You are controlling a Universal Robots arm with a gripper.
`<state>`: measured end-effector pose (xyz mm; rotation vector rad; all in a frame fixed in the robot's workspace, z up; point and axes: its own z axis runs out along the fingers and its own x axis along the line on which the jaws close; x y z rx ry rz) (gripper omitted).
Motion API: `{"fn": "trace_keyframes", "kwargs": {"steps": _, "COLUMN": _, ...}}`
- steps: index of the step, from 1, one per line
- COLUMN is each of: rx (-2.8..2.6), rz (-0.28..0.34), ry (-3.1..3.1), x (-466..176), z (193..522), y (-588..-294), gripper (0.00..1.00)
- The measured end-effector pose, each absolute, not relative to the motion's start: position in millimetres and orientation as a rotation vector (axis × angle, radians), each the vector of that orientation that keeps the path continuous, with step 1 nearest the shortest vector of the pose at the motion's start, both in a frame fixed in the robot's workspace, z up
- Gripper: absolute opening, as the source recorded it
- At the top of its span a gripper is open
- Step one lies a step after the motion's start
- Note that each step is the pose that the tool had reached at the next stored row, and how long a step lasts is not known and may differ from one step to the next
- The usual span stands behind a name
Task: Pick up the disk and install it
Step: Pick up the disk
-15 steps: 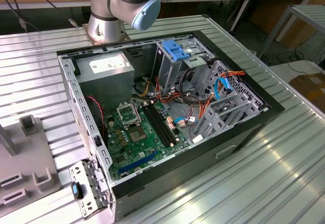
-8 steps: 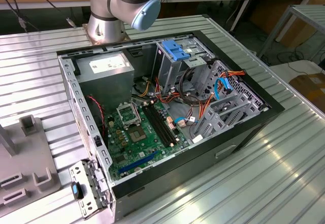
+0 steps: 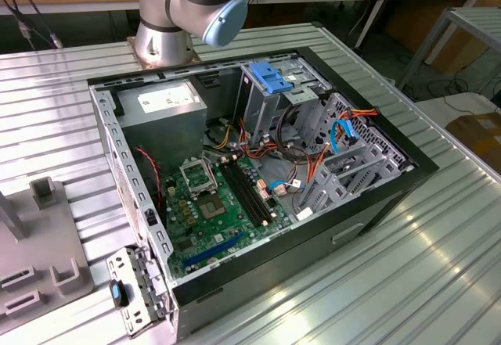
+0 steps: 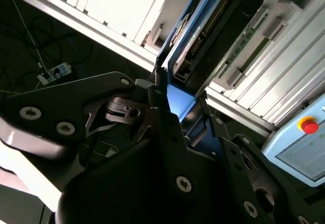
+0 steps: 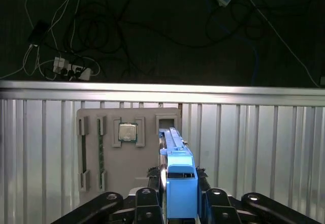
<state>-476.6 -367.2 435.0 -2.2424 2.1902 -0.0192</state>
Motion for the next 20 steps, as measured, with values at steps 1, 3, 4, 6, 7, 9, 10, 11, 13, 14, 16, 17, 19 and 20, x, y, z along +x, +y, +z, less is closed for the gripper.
{"fn": "trace_keyframes", "kwargs": {"steps": 1, "rx": -2.242, "rz": -0.019, "ry": 2.190, "x": -477, "z": 438, "y": -367, "gripper": 0.36}}
{"fn": "trace_keyframes", "kwargs": {"steps": 3, "rx": -2.242, "rz": -0.019, "ry": 2.190, "x": -477, "z": 443, "y": -367, "gripper": 0.36}}
{"fn": "trace_keyframes", "kwargs": {"steps": 4, "rx": -2.242, "rz": -0.019, "ry": 2.190, "x": -477, "z": 446, "y": -367, "gripper": 0.36}}
{"fn": "trace_keyframes", "kwargs": {"steps": 6, "rx": -2.242, "rz": -0.019, "ry": 2.190, "x": -477, "z": 452, "y": -367, "gripper": 0.36}}
{"fn": "trace_keyframes", "kwargs": {"steps": 7, "rx": -2.242, "rz": -0.019, "ry": 2.190, "x": -477, "z": 455, "y": -367, "gripper": 0.36}}
{"fn": "trace_keyframes", "kwargs": {"steps": 9, "rx": -2.242, "rz": -0.020, "ry": 2.190, "x": -477, "z": 461, "y": -367, "gripper": 0.36}}
{"fn": "trace_keyframes", "kwargs": {"steps": 10, "rx": -2.242, "rz": -0.020, "ry": 2.190, "x": -477, "z": 464, "y": -367, "gripper": 0.36}}
{"fn": "trace_keyframes", "kwargs": {"steps": 11, "rx": -2.242, "rz": -0.020, "ry": 2.190, "x": -477, "z": 466, "y": -367, "gripper": 0.36}}
{"fn": "trace_keyframes", "kwargs": {"steps": 13, "rx": -2.242, "rz": -0.021, "ry": 2.189, "x": -477, "z": 471, "y": -367, "gripper": 0.36}}
{"fn": "trace_keyframes", "kwargs": {"steps": 14, "rx": -2.241, "rz": -0.021, "ry": 2.189, "x": -477, "z": 476, "y": -367, "gripper": 0.36}}
{"fn": "trace_keyframes", "kwargs": {"steps": 16, "rx": -2.241, "rz": -0.021, "ry": 2.189, "x": -477, "z": 482, "y": -367, "gripper": 0.36}}
{"fn": "trace_keyframes", "kwargs": {"steps": 17, "rx": -2.241, "rz": -0.021, "ry": 2.189, "x": -477, "z": 485, "y": -367, "gripper": 0.36}}
{"fn": "trace_keyframes", "kwargs": {"steps": 19, "rx": -2.241, "rz": -0.021, "ry": 2.189, "x": -477, "z": 492, "y": -367, "gripper": 0.36}}
{"fn": "trace_keyframes", "kwargs": {"steps": 20, "rx": -2.241, "rz": -0.021, "ry": 2.189, "x": -477, "z": 494, "y": -367, "gripper": 0.36}}
